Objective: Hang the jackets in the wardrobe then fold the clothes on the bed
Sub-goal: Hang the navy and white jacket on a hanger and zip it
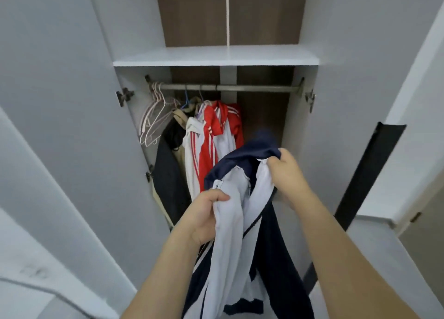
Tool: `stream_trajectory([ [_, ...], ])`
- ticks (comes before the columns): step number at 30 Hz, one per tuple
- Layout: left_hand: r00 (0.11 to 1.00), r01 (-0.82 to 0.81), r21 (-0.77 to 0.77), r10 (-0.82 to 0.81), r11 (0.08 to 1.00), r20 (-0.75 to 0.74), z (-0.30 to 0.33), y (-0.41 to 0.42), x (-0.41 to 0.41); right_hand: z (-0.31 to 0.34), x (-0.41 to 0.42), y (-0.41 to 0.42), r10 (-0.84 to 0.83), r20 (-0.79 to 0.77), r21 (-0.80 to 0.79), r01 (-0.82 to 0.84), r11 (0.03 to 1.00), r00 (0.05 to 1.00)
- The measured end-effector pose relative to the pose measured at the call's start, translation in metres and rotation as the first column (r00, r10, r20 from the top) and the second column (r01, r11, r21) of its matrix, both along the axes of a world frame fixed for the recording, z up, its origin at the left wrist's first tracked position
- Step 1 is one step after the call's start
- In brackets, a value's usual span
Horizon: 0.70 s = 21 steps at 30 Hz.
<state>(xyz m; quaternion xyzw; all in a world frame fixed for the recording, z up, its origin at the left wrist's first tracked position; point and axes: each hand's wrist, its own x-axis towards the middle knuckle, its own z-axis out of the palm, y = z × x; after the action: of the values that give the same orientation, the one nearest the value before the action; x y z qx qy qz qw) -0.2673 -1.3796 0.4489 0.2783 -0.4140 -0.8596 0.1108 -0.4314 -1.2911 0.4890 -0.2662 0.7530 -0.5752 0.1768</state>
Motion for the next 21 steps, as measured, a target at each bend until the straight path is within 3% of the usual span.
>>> stream_trajectory([
  [3, 0.996, -0.089, -0.006, 0.089, 0.996, -0.012, 0.008, -0.034, -0.007, 0.007, -0.018, -0.044, 0.121, 0.209, -0.094, -0.103, 0.990, 0.970],
  [6, 0.984, -0.176, -0.061, 0.175, 0.982, -0.028, 0.015, -0.072, -0.012, 0.013, -0.027, -0.093, 0.236, 0.014, -0.061, -0.234, 0.970, 0.972],
  [9, 0.976, -0.211, -0.198, 0.218, 0.957, 0.014, 0.017, -0.111, -0.020, 0.015, -0.029, -0.142, 0.226, -0.217, -0.037, -0.239, 0.970, 0.950],
  [11, 0.977, -0.101, -0.353, 0.159, 0.930, 0.140, 0.013, -0.136, -0.027, 0.014, -0.031, -0.170, 0.160, -0.300, -0.056, -0.185, 0.981, 0.941],
  [13, 0.938, 0.118, -0.487, 0.064, 0.865, 0.341, 0.008, -0.168, -0.036, 0.014, -0.038, -0.195, 0.082, -0.352, -0.076, -0.116, 0.990, 0.932],
  [15, 0.823, 0.414, -0.551, -0.039, 0.724, 0.567, 0.003, -0.208, -0.047, 0.020, -0.048, -0.219, 0.014, -0.386, -0.118, -0.064, 0.991, 0.922],
  [17, 0.672, 0.627, -0.514, -0.073, 0.585, 0.737, -0.002, -0.253, -0.059, 0.025, -0.060, -0.245, -0.030, -0.402, -0.155, -0.035, 0.987, 0.915],
  [19, 0.642, 0.616, -0.523, 0.010, 0.589, 0.767, -0.005, -0.303, -0.074, 0.029, -0.072, -0.273, -0.055, -0.419, -0.150, -0.010, 0.989, 0.906],
  [21, 0.706, 0.463, -0.666, 0.211, 0.585, 0.676, -0.002, -0.355, -0.089, 0.029, -0.080, -0.302, -0.042, -0.420, -0.129, -0.014, 0.992, 0.907],
])
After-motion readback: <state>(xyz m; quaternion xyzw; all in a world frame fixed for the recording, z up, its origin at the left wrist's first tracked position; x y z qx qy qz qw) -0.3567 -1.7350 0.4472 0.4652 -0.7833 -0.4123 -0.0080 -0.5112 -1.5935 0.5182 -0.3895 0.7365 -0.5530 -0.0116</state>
